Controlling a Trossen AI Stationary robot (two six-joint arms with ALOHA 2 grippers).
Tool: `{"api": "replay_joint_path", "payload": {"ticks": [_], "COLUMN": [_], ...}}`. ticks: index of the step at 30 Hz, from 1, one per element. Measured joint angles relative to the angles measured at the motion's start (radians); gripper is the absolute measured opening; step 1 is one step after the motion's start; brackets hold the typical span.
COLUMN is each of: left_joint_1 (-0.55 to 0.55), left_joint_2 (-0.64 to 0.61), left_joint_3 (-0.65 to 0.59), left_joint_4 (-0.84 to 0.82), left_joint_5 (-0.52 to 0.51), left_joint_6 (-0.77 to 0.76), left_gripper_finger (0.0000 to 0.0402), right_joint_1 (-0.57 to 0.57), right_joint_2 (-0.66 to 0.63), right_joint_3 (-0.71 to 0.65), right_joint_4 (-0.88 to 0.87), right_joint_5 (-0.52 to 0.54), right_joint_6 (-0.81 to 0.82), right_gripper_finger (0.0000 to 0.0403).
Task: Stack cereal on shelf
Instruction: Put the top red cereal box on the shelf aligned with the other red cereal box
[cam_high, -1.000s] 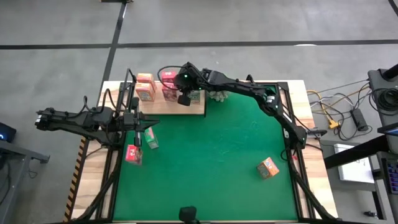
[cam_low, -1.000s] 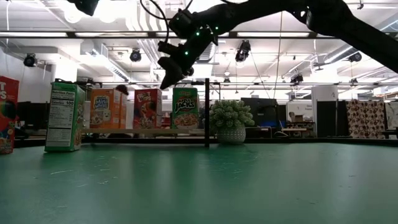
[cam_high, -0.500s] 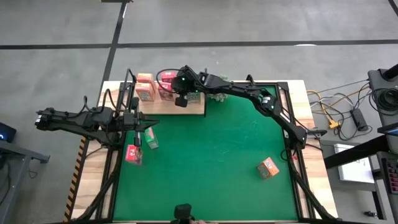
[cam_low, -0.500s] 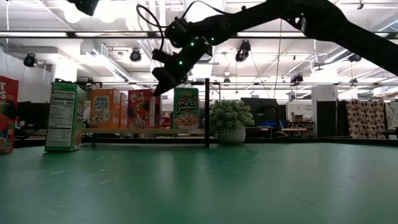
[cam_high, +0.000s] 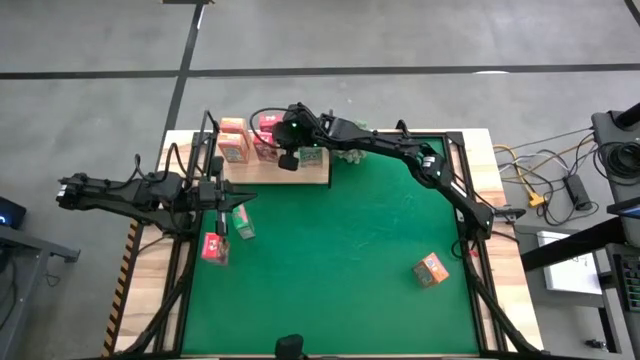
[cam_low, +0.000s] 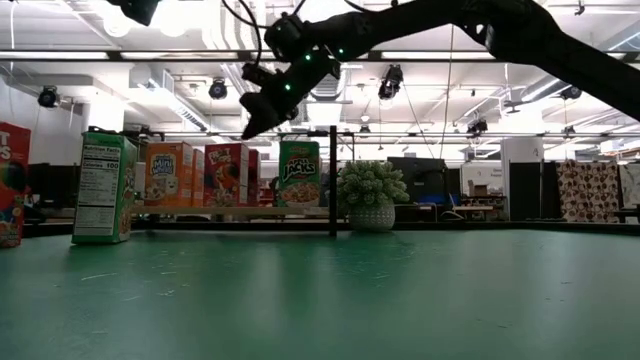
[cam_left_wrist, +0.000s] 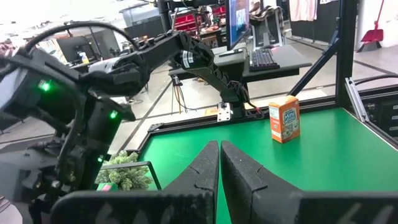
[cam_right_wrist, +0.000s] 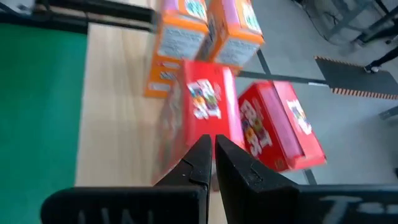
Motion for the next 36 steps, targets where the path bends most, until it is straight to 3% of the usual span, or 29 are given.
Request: {"api": "replay_joint_path", "payload": {"ticks": [13, 28, 36], "left_joint_1": [0.000, 0.000, 0.000], "left_joint_2": [0.000, 0.000, 0.000], "left_joint_3": [0.000, 0.000, 0.000], "left_joint_4": [0.000, -0.003, -0.003], "left_joint_5": [0.000, 0.000, 0.000], "left_joint_6": [0.000, 0.000, 0.000], "left_gripper_finger": [0.0000, 0.0000, 0.0000], "right_joint_1": [0.030, 0.010, 0.012], "right_joint_2": [0.041, 0.056, 0.045], "right_joint_3": [0.021, 0.020, 0.027], "right_joint_4": [0.163, 0.060, 0.129], "right_joint_5": [-0.055, -0.044, -0.051], "right_joint_6": [0.000, -0.012, -0.011], "right_gripper_finger": [0.0012, 0.0012, 0.0012]}}
